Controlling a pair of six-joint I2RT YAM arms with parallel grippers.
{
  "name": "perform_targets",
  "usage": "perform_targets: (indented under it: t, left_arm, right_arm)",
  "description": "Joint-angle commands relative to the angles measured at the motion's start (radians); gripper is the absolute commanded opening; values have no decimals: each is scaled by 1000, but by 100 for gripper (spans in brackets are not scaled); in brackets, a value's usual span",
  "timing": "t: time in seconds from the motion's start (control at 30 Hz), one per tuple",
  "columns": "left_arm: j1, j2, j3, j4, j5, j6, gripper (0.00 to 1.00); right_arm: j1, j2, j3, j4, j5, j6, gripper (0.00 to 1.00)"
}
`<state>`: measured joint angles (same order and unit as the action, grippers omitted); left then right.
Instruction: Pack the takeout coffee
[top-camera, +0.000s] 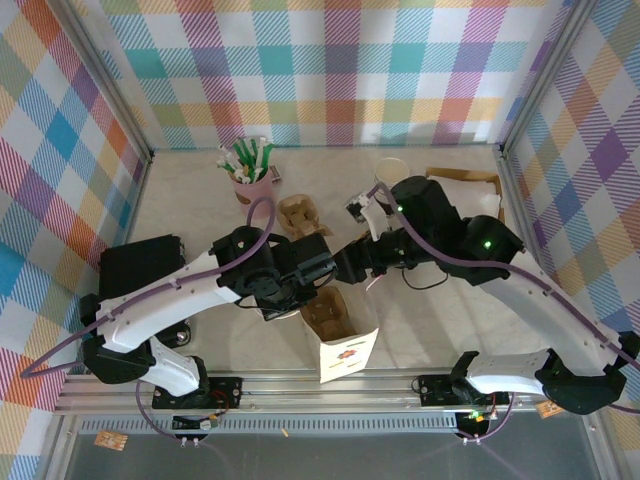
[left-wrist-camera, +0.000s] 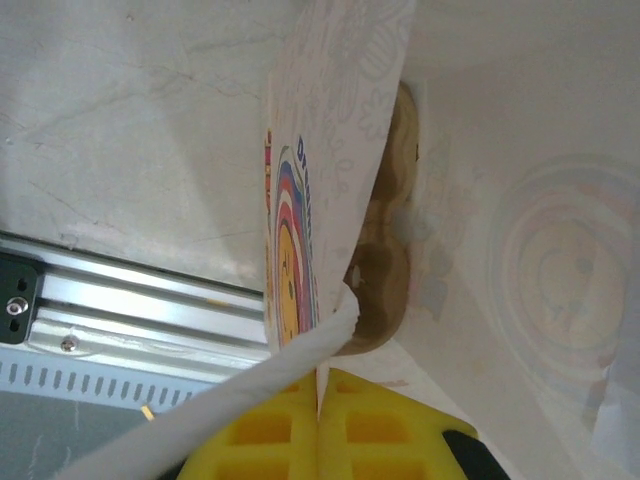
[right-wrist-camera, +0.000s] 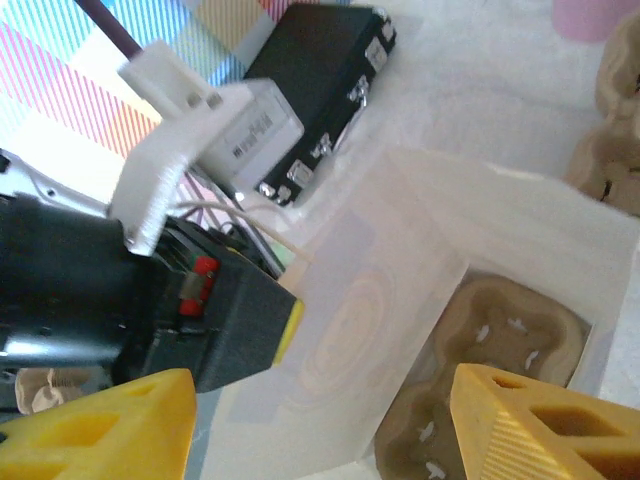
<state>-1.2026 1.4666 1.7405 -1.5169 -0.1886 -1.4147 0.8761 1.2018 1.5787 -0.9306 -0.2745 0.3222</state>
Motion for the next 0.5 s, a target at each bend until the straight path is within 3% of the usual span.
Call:
perform_targets:
  t: [0.0,0.2,0.47]
  left_arm:
    - [-24,0,18,-1,-23,22,0]
    - [-23,31,35,-60,-10,58,0]
    - [-24,3,-29,-1,8,112,0]
  right_arm:
    - [-23,-18,58,-6,25,-30,68]
    - [-55,-26,145,-53,121,-64,68]
    - [-106,-54,167,-72,189,-77,68]
